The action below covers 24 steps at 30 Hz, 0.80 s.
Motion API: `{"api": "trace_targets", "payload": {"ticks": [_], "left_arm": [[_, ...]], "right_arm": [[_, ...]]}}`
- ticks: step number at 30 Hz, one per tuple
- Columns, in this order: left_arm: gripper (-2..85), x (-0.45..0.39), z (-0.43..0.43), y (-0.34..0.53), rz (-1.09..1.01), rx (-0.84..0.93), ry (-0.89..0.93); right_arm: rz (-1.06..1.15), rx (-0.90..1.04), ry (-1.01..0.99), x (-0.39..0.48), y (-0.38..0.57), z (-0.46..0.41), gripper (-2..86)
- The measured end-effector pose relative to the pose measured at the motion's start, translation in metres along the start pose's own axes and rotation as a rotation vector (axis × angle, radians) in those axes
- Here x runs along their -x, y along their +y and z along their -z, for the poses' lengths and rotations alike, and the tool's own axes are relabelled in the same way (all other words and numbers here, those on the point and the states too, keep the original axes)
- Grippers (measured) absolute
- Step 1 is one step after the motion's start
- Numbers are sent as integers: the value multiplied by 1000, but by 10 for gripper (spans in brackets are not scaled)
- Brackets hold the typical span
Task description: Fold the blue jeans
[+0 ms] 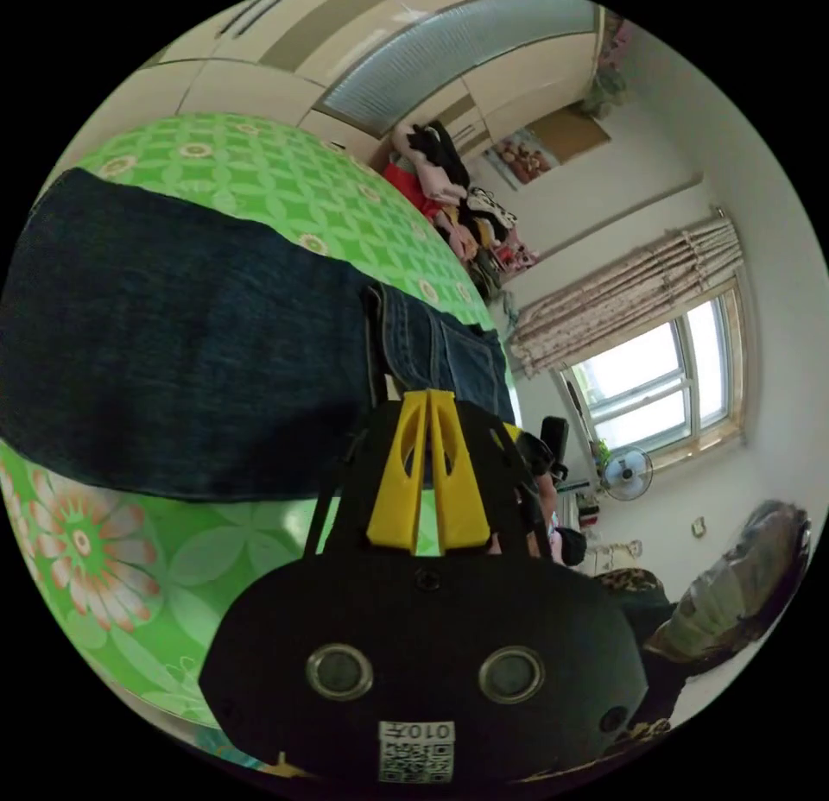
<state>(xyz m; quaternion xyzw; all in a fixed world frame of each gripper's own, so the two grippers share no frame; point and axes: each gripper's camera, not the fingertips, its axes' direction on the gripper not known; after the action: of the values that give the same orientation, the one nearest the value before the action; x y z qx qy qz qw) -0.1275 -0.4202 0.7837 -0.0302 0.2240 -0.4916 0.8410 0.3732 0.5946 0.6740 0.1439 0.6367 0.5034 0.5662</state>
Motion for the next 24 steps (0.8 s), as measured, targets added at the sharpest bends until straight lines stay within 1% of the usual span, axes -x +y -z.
{"api": "trace_targets", "payload": {"ticks": [6, 8, 14, 16, 19, 20, 22, 23, 24], "left_arm": [[69, -23, -34, -5, -36, 92, -35], [78, -30, -48, -11, -54, 161, -20], [78, -54, -70, -21, -120, 188, -216], [77, -57, -64, -23, -122, 174, -220], [76, -63, -24, -24, -148, 59, -104], [75, -66, -12, -24, -165, 33, -105], [74, -61, -6, -22, -153, 12, -176], [74, -52, -12, -22, -137, 40, -227], [74, -44, -20, -23, -121, 78, -239]], "right_arm": [[-16, 3, -19, -7, 5, 7, 53], [-26, 0, -22, -9, 6, 9, 51], [-47, -1, -19, -14, 8, 13, 40], [-28, -21, -51, -14, 10, 18, 37], [42, -78, -130, -9, 12, 26, 31], [53, -79, -141, -8, 12, 27, 31], [54, -39, -143, -8, 9, 22, 28], [45, -21, -138, -9, 8, 19, 28], [12, 22, -103, -12, 7, 14, 27]]}}
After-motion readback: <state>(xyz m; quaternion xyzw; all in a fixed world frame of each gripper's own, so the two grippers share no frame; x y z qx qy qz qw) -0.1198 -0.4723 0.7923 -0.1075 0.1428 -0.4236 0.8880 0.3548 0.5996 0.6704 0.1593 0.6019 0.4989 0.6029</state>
